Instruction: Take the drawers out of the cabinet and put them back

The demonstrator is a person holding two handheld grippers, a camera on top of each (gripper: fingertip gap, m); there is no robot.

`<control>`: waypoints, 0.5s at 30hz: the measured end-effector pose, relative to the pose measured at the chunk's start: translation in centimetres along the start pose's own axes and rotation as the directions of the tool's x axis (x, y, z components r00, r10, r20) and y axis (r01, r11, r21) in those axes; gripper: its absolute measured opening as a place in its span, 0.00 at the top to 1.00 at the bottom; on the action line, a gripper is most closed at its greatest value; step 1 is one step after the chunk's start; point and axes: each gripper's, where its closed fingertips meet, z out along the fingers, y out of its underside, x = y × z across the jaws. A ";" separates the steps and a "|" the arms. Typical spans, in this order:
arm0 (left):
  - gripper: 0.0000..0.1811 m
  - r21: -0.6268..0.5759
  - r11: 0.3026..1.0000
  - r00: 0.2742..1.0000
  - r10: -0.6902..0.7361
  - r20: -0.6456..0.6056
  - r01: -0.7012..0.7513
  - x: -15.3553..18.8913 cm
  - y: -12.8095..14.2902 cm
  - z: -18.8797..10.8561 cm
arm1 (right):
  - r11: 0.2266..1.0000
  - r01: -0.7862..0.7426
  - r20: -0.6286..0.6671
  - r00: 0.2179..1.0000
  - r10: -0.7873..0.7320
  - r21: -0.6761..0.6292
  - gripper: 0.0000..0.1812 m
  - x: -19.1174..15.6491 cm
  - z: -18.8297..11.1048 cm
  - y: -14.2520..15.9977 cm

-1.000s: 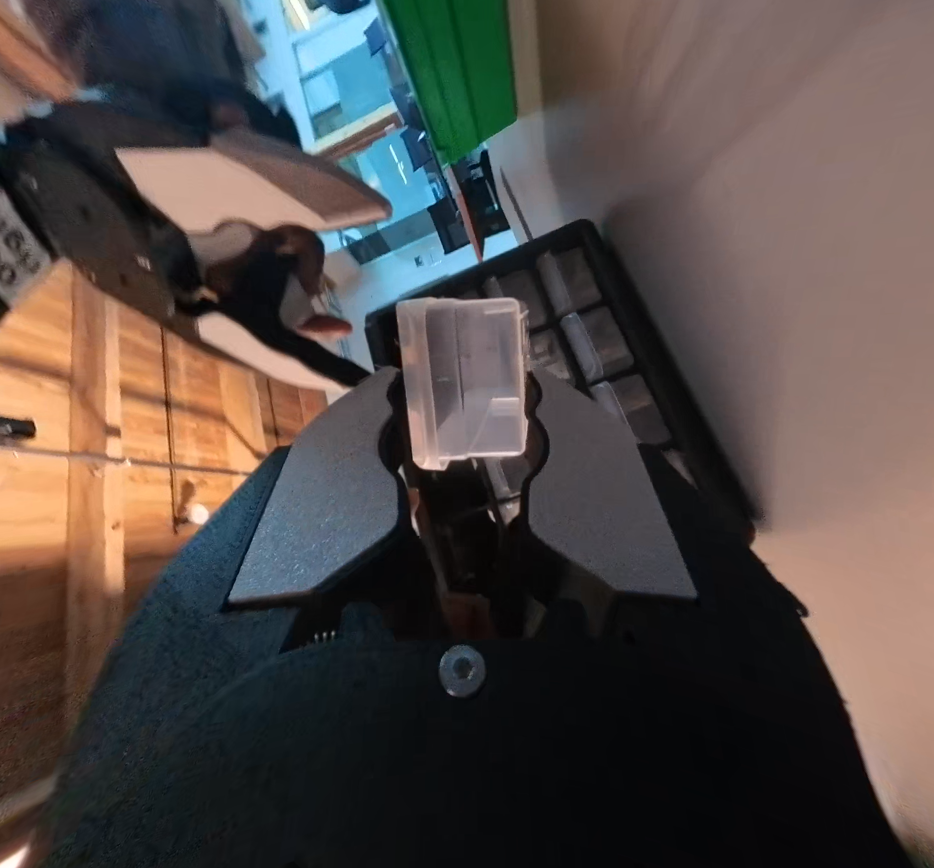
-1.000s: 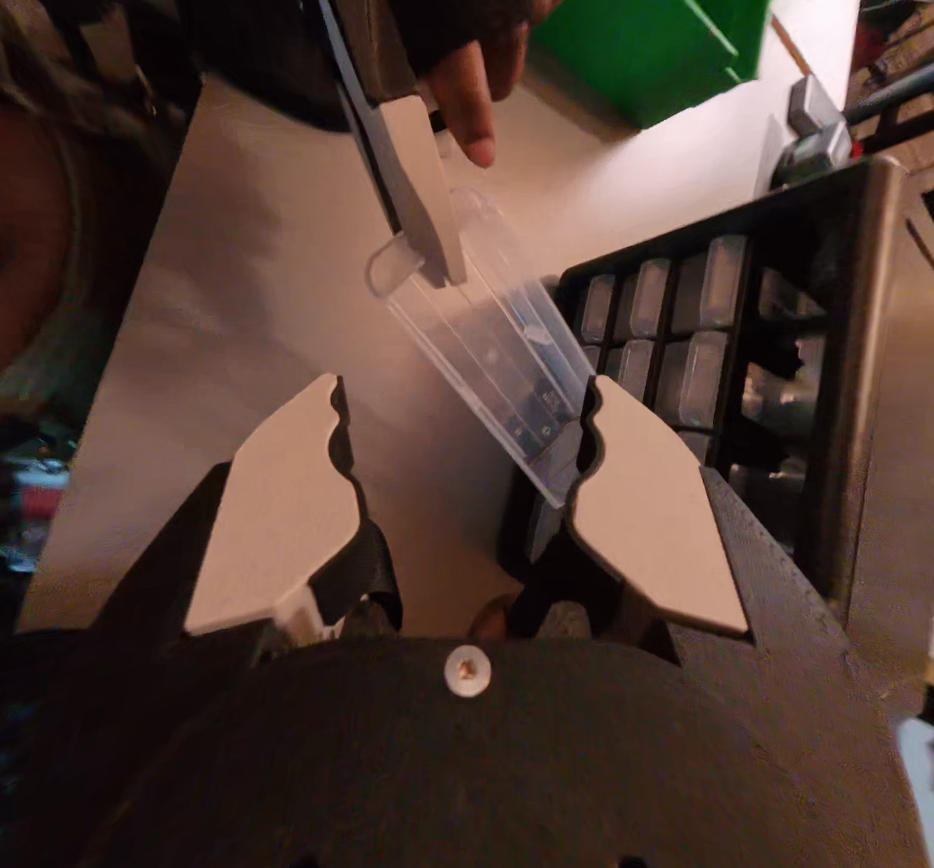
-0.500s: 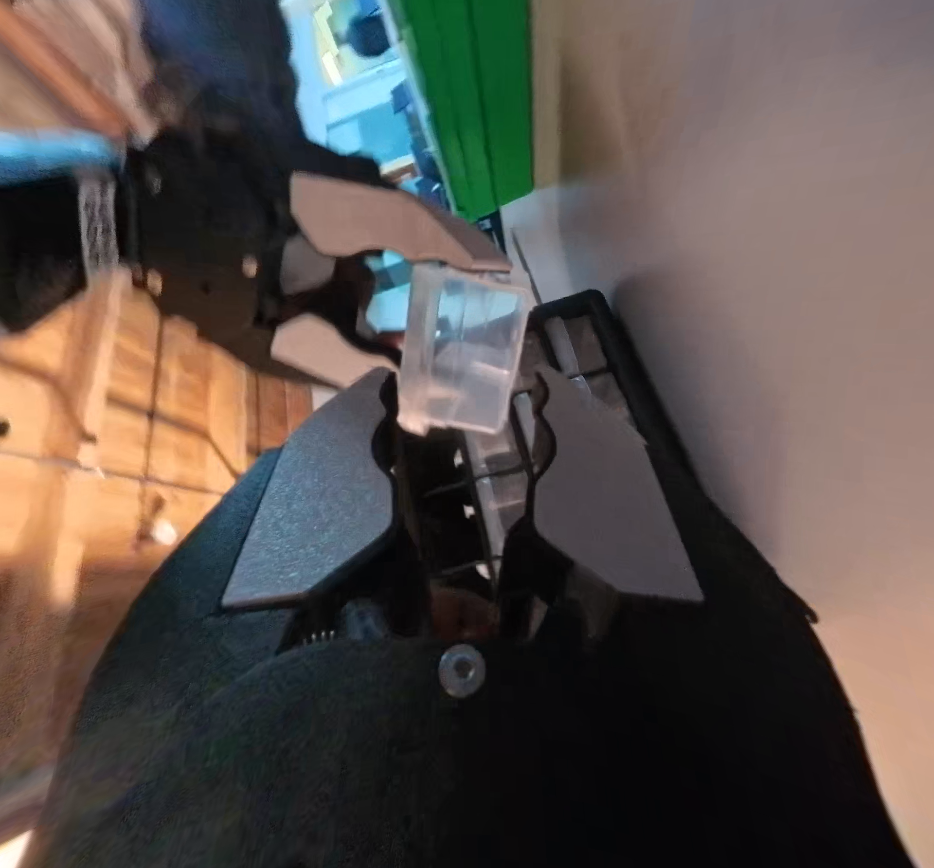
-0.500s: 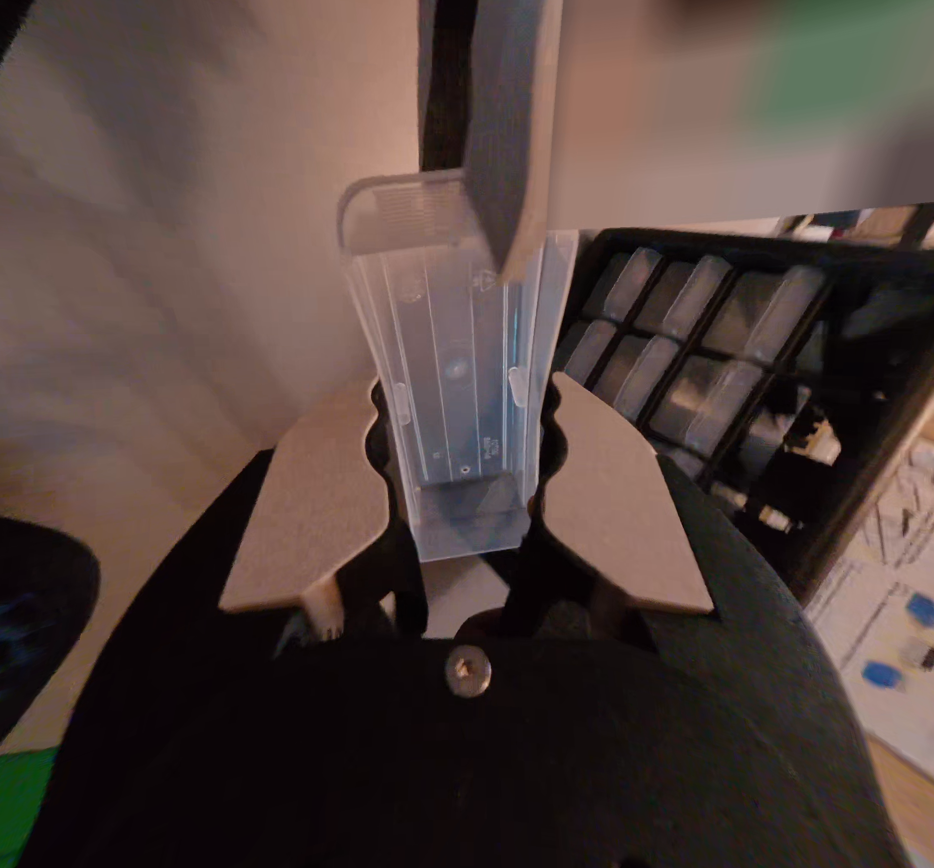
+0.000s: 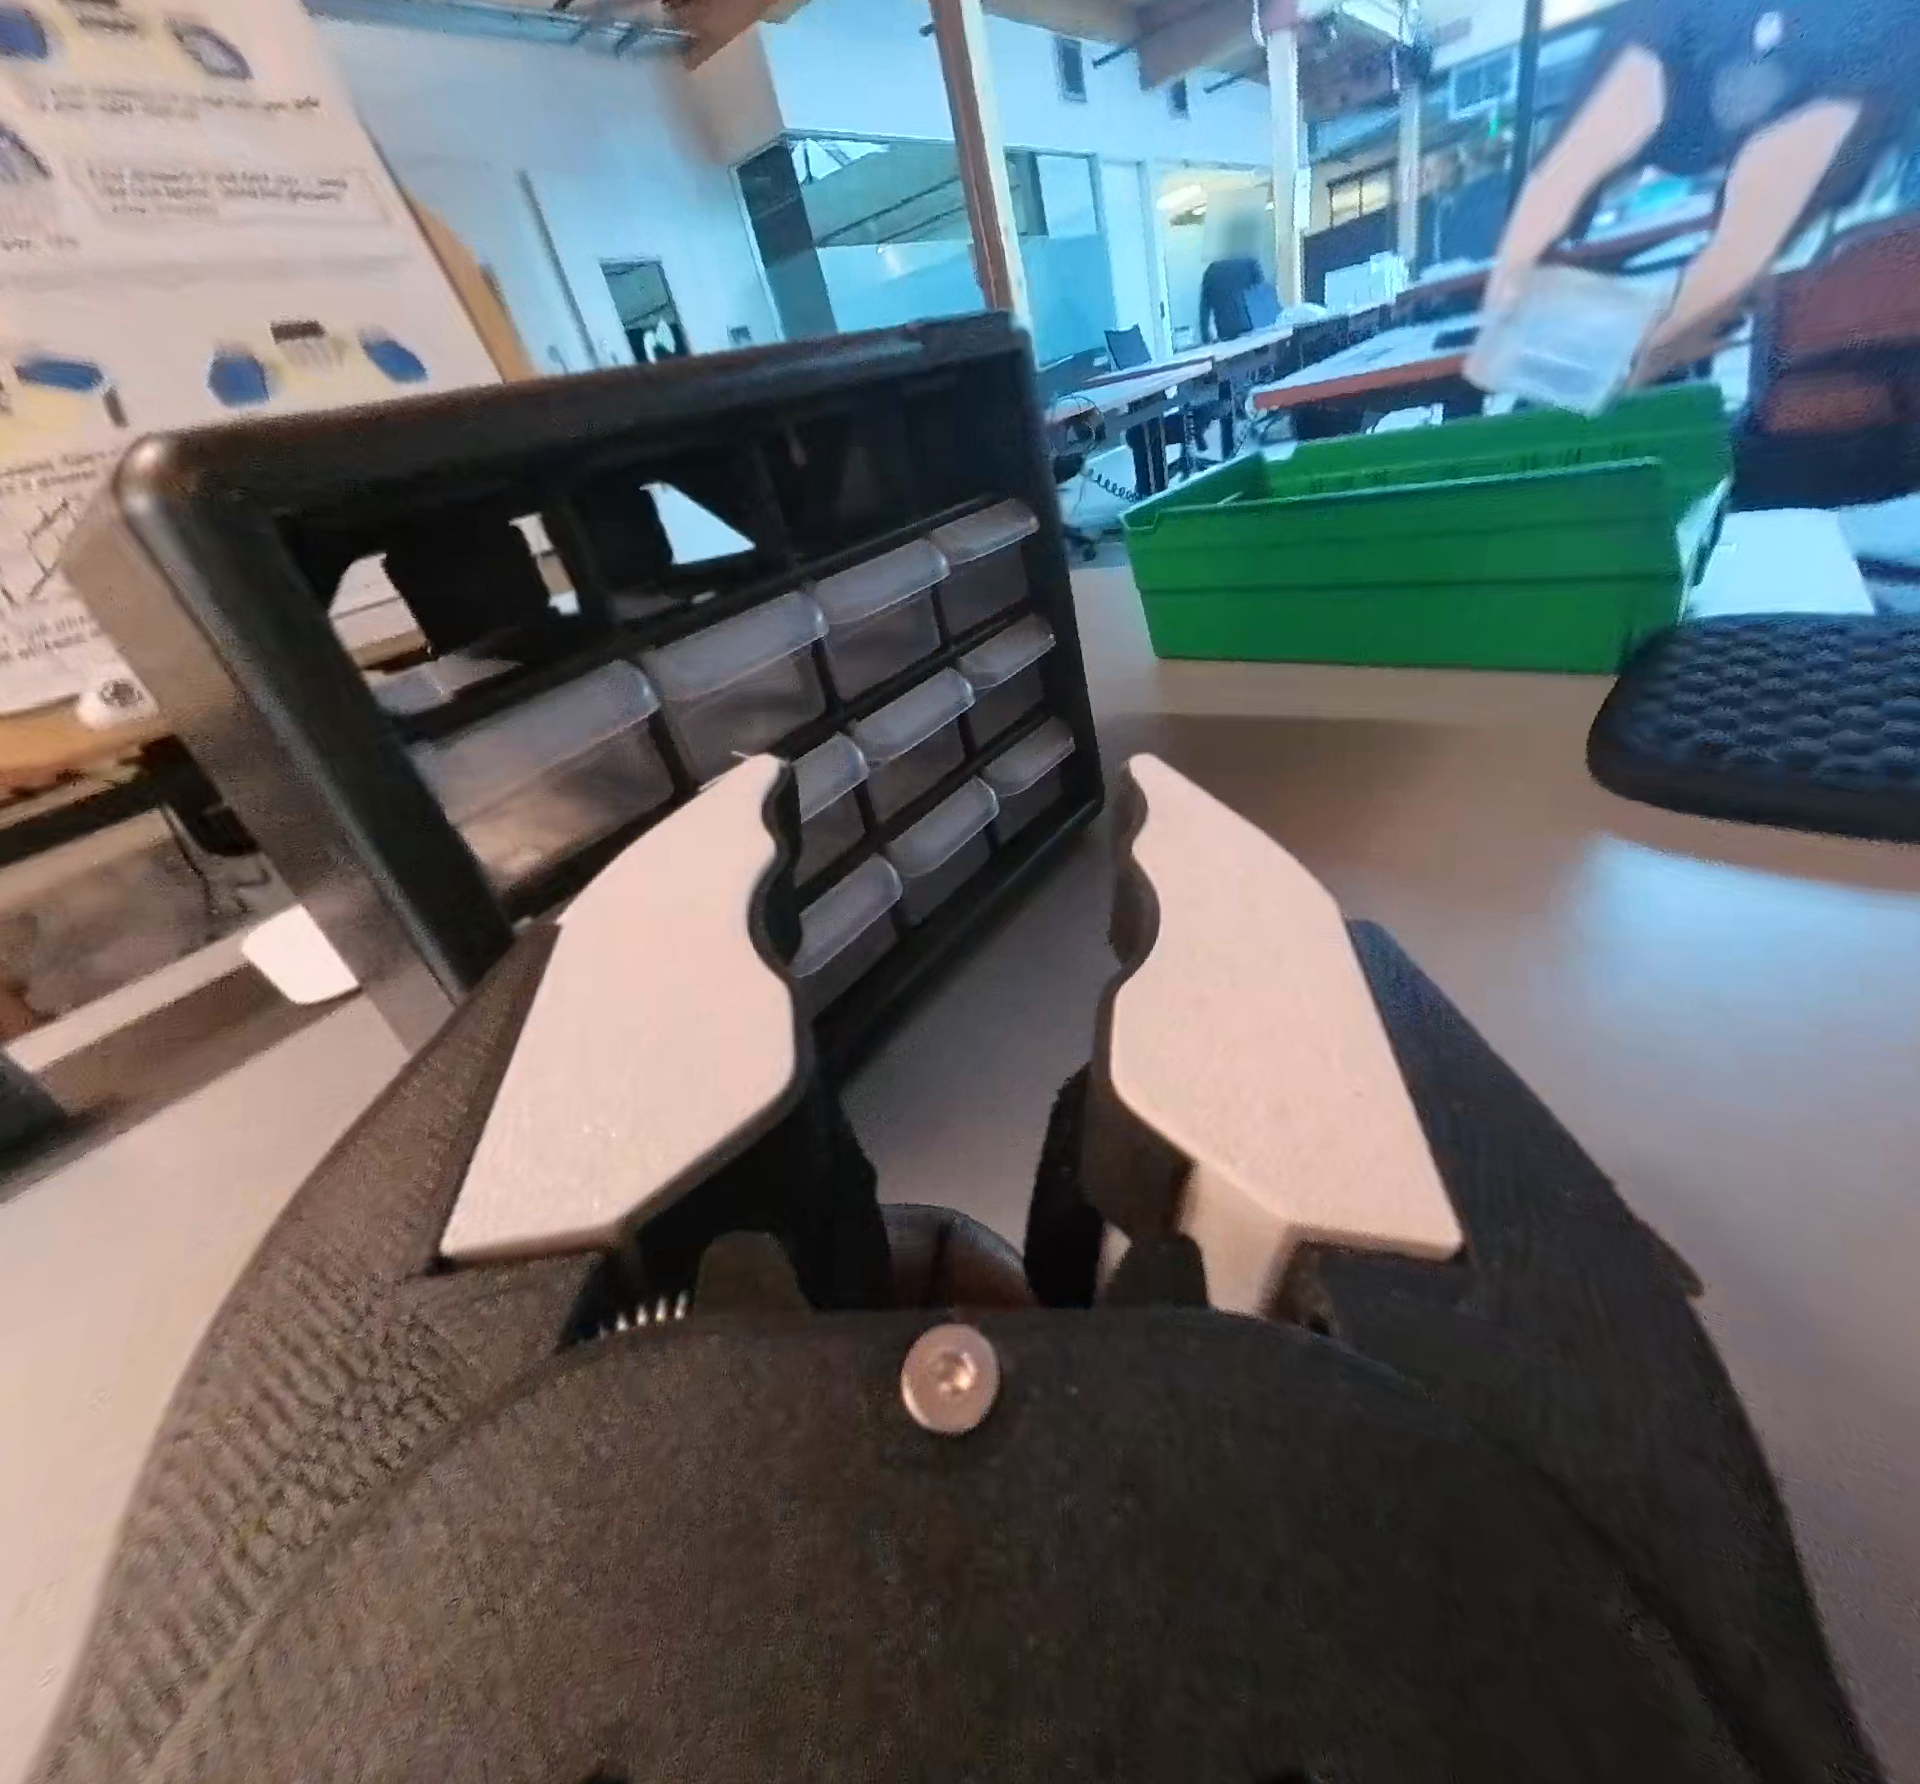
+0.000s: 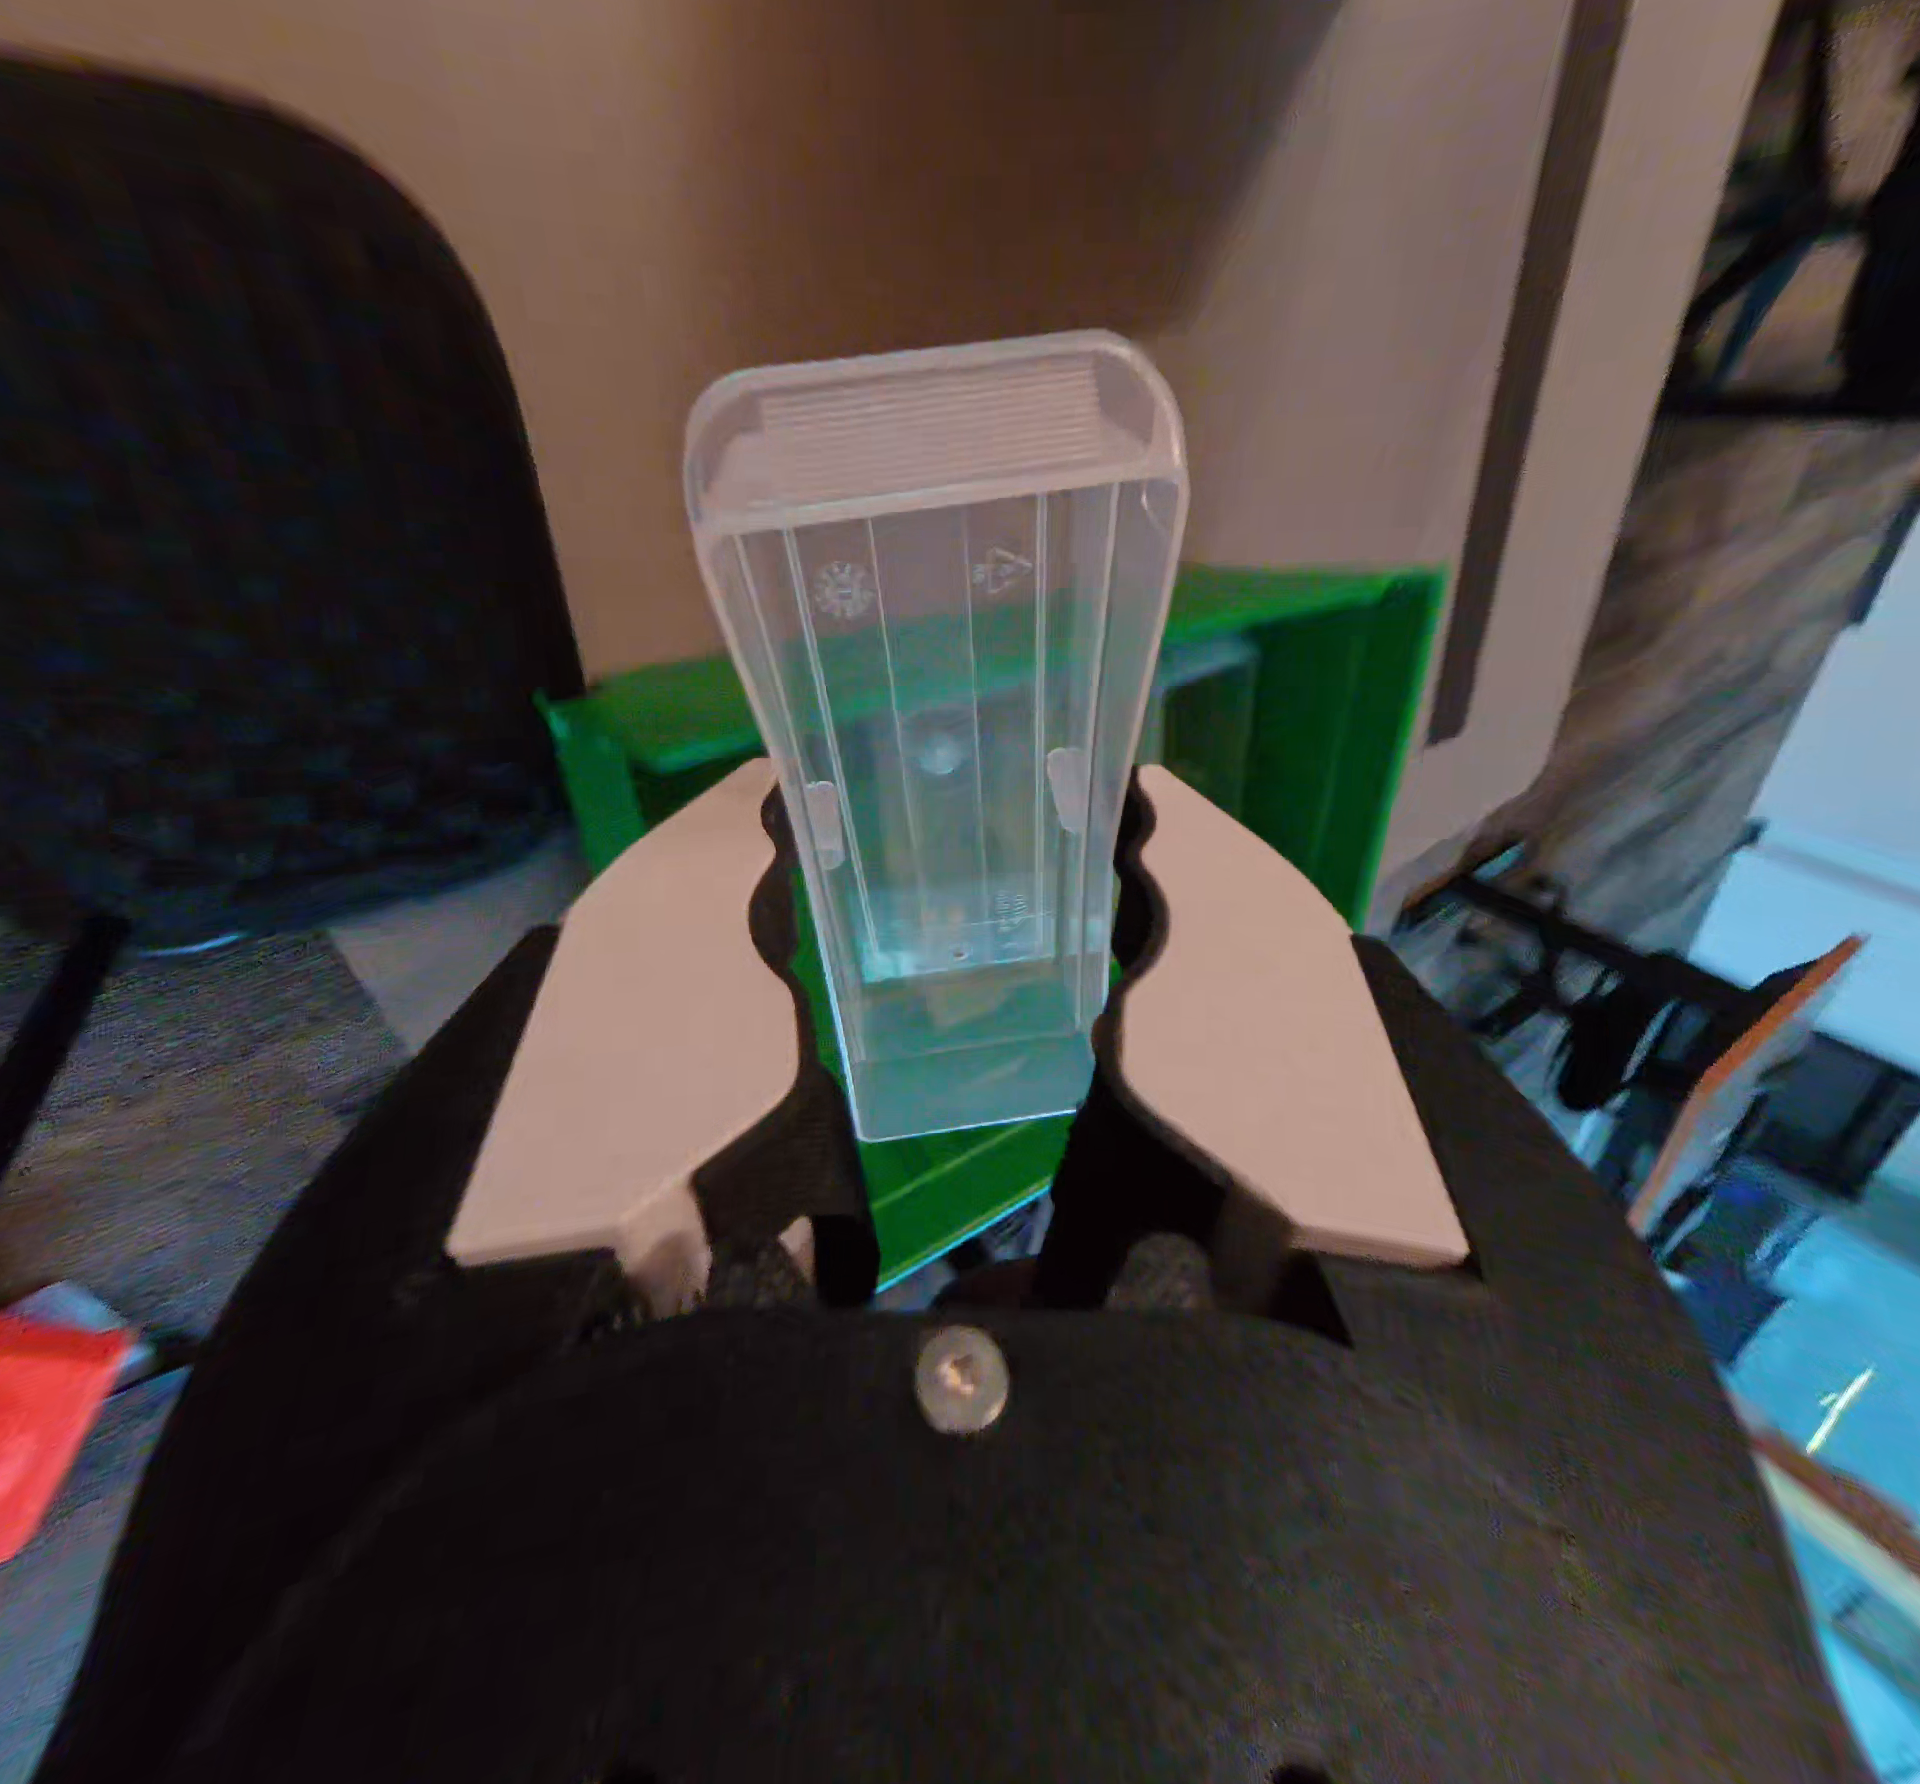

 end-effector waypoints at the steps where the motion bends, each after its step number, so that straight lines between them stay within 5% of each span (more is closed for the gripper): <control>1: 0.68 0.006 1.000 1.000 -0.019 0.006 0.019 -0.3 0.0 -0.1 | 0.999 -0.033 0.007 0.999 0.033 -0.025 0.67 -0.3 0.5 1.9; 7: 0.69 0.018 0.998 0.998 -0.053 0.020 0.052 -0.8 0.3 -0.3 | 0.975 -0.186 0.047 0.980 0.193 -0.122 0.67 -2.0 5.0 10.0; 15: 0.69 -0.016 1.000 1.000 -0.004 0.004 0.004 -0.3 1.2 -0.1 | 0.981 -0.135 0.134 0.979 0.153 -0.137 0.66 -4.6 9.7 10.6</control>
